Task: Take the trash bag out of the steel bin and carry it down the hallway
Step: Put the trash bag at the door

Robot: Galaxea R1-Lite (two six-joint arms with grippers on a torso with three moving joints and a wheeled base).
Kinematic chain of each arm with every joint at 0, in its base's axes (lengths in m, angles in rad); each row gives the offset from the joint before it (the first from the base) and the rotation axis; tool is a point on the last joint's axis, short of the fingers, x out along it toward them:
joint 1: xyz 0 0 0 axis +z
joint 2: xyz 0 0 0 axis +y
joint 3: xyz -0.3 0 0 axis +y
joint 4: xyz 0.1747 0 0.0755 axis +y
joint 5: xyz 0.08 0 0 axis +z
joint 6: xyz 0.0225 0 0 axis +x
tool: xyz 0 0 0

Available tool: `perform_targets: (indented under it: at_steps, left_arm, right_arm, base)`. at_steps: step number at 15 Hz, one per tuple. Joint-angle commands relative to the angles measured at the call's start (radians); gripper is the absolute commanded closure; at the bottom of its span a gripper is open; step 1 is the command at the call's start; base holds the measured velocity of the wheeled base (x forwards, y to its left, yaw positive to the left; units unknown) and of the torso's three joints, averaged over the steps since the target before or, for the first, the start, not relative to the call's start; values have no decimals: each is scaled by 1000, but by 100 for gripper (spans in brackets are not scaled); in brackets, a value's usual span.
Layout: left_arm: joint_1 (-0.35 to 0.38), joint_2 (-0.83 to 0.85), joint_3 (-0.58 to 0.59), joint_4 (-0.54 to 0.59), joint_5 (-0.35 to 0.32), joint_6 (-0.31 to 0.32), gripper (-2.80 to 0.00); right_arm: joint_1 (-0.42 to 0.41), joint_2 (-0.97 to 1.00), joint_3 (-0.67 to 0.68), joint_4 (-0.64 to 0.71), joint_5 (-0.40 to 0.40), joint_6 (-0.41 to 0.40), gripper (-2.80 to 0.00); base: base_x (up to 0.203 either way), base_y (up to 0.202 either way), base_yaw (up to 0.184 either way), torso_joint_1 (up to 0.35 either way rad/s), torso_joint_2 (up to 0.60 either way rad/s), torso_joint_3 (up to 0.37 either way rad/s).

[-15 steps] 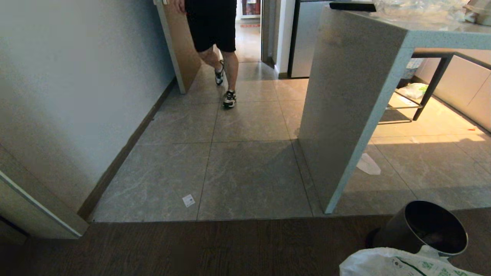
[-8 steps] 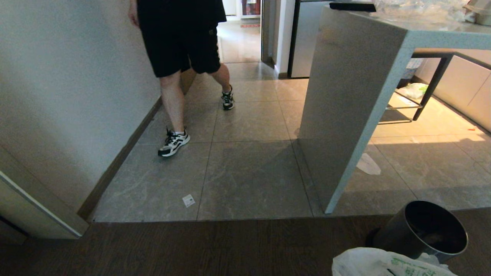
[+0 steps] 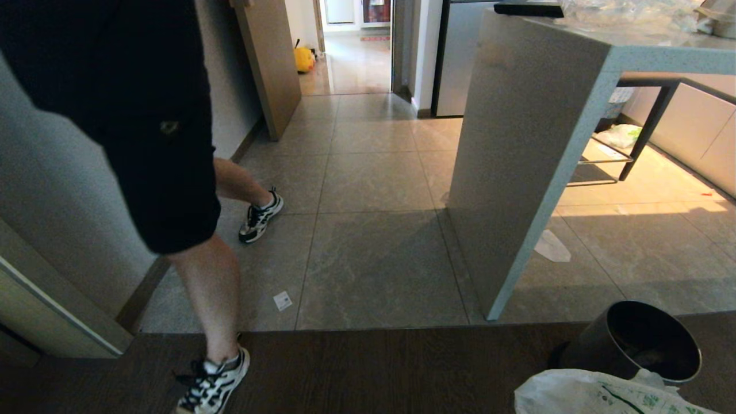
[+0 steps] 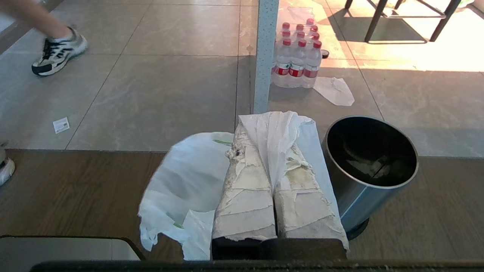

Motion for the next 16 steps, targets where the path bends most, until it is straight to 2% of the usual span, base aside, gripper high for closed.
perform_targets:
  at_steps: [1,16]
  left_arm:
    - [0,0,0,0,0,0,0]
    - [0,0,0,0,1,-2,0]
  right_arm:
    - [0,1,0,0,0,-1,0]
    - [0,1,0,0,0,-1,0]
  base:
    - [0,0,0,0,0,0]
    - [0,0,0,0,0,0]
